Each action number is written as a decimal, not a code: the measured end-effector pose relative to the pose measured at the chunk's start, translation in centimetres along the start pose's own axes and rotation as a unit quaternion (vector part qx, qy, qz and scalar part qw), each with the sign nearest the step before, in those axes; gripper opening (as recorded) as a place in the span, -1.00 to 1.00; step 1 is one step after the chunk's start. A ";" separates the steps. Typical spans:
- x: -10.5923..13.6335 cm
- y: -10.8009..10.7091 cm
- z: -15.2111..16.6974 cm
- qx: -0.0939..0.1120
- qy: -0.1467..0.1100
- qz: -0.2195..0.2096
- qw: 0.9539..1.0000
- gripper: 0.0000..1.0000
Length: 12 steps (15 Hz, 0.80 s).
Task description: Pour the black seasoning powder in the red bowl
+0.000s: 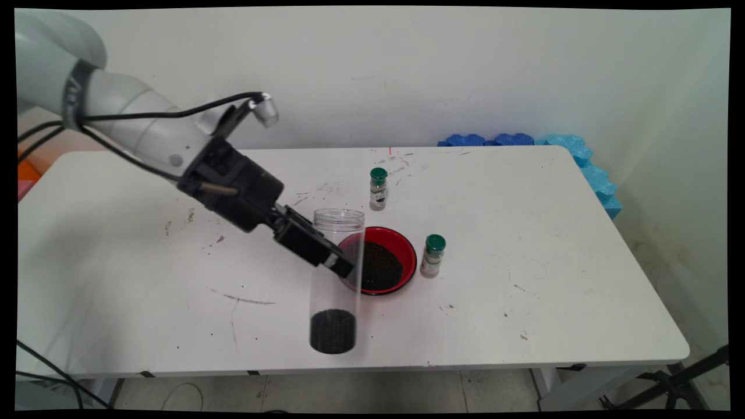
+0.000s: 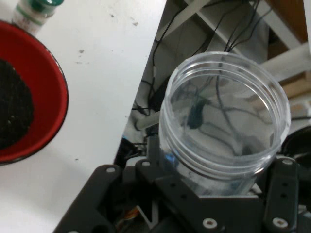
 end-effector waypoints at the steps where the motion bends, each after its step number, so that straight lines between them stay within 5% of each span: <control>1: 0.2 -0.1 0.3 -0.002 0.000 -0.020 1.000 -1.00; 5: 1.2 -0.9 1.6 -0.012 0.009 -0.128 0.992 -1.00; 12: 2.5 -2.7 3.0 -0.020 0.027 -0.290 0.956 -1.00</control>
